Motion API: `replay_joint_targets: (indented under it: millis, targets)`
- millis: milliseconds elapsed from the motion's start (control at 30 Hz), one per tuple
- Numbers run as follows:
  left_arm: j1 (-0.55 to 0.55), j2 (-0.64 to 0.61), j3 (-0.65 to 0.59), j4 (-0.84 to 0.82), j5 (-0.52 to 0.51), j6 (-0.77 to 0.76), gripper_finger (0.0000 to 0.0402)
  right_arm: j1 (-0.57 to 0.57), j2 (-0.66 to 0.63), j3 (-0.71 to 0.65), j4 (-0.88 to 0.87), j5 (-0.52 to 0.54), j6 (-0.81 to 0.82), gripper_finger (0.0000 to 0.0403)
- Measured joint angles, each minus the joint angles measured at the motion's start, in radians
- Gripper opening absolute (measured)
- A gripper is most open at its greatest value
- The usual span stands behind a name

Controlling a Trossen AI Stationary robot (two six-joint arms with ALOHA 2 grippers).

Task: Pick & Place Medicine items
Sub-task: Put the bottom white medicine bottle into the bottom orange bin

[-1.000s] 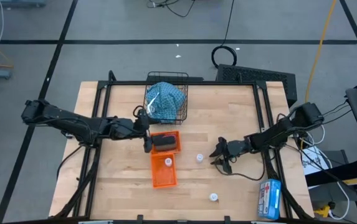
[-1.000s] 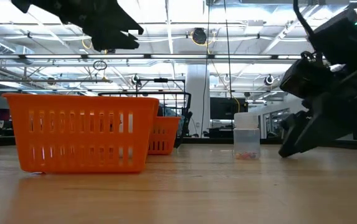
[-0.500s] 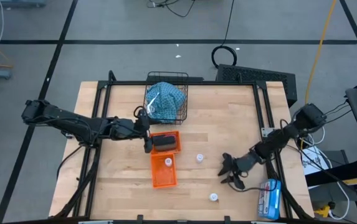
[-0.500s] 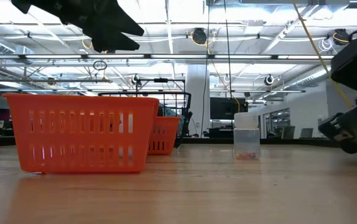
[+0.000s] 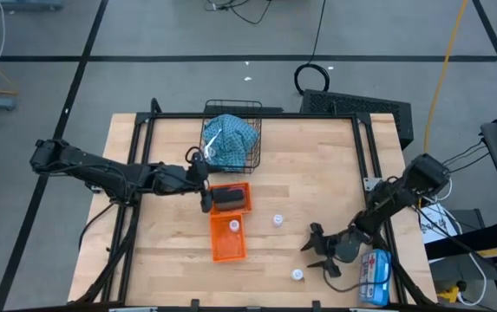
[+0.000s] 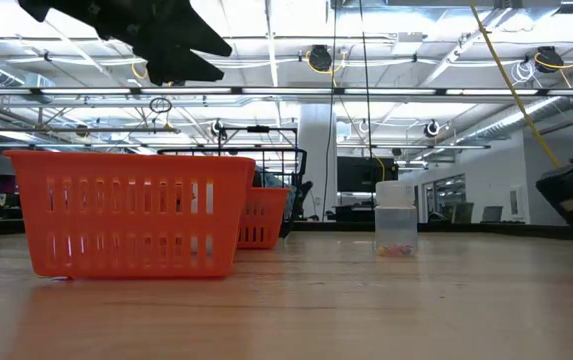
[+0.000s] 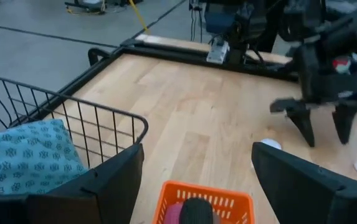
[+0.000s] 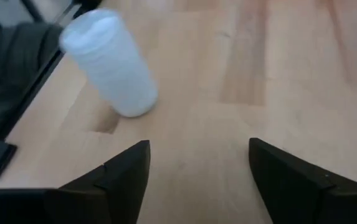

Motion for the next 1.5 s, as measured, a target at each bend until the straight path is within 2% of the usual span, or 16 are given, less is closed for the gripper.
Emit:
replay_joint_targets:
  millis: [233,367,800,1100,1500]
  targets:
    - [0.022,0.000,0.000,0.087,-0.002,0.009,0.0308,0.003,0.131,0.003,0.198,0.009,-0.229,0.0263]
    - [0.033,0.000,0.000,0.123,-0.003,0.009,0.0308,0.001,0.197,0.023,0.300,0.008,-0.294,0.0259]
    - [0.034,0.000,0.000,0.129,-0.002,0.002,0.0308,-0.011,0.216,0.119,0.205,-0.058,-0.329,0.0258]
    - [0.034,0.000,0.000,0.129,-0.002,0.003,0.0308,-0.012,0.217,0.127,0.196,-0.074,-0.333,0.0257]
    - [0.034,0.000,0.000,0.129,-0.002,0.004,0.0308,-0.020,0.218,0.126,0.208,-0.120,-0.338,0.0225]
